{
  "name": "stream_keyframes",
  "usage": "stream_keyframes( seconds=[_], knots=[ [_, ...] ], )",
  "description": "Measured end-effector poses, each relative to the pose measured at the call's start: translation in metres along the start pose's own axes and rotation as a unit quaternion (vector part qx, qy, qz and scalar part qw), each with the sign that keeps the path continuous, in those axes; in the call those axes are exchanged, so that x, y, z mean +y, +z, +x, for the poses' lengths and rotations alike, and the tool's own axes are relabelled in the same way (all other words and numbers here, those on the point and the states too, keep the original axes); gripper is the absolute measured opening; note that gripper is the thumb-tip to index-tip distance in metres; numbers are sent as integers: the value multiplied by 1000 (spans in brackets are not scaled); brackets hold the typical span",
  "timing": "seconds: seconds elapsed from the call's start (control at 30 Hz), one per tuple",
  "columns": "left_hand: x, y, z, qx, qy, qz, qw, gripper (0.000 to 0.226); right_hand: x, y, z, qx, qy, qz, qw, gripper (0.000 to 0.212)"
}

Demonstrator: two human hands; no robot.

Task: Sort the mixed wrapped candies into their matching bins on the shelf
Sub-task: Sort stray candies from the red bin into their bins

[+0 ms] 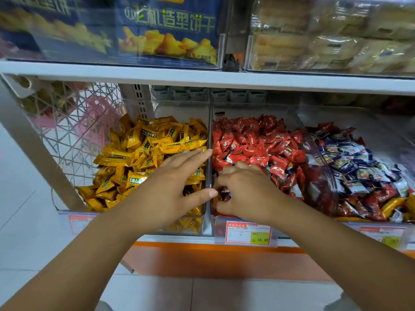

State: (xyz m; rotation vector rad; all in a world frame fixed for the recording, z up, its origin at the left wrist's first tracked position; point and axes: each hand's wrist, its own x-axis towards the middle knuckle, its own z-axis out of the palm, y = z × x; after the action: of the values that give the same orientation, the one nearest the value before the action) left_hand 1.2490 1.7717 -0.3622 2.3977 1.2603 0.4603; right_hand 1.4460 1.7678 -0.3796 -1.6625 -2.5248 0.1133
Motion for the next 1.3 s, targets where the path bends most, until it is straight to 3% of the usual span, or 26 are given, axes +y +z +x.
stream_keyframes(
  seconds=[0.1, 0.23, 0.4, 0.6, 0.7, 0.8, 0.87, 0.97, 1.1, 1.2, 1.3],
  knots=[
    [-2, -1, -1, 17, 5, -14, 1000, 73, 4, -6, 0, 35, 35, 130, 990, 26],
    [0, -2, 1, 85, 22, -14, 996, 68, 16, -36, -3, 64, 95, 375, 920, 18],
    [10, 2, 17, 181, 87, 52, 978, 66, 19, -61, -15, 70, 63, 428, 899, 21],
    [19, 0, 23, 265, 96, 44, 958, 43, 15, -67, -19, 61, 41, 467, 881, 25],
    [11, -16, 19, 314, 8, 62, 947, 39, 26, -63, -21, -1, 67, 369, 927, 8],
    [-12, -23, 19, 275, -85, 135, 948, 43, 30, -45, -23, -51, 78, 167, 981, 8],
    [-16, -19, 17, 231, -82, 130, 961, 50, 28, -38, -21, -34, 90, 78, 992, 10],
    [-4, -11, 13, 192, -14, 77, 978, 43, 23, -36, -19, -48, 103, -39, 993, 27],
    [4, -2, 10, 153, 34, 33, 987, 40, 17, -25, -14, -89, 106, -86, 987, 47],
    [7, 1, 10, 147, 44, 25, 988, 52, 15, -19, -12, -69, 113, -62, 989, 47],
    [9, 1, 10, 142, 37, 19, 989, 44, 18, -16, -13, -49, 111, -15, 992, 44]
  ],
)
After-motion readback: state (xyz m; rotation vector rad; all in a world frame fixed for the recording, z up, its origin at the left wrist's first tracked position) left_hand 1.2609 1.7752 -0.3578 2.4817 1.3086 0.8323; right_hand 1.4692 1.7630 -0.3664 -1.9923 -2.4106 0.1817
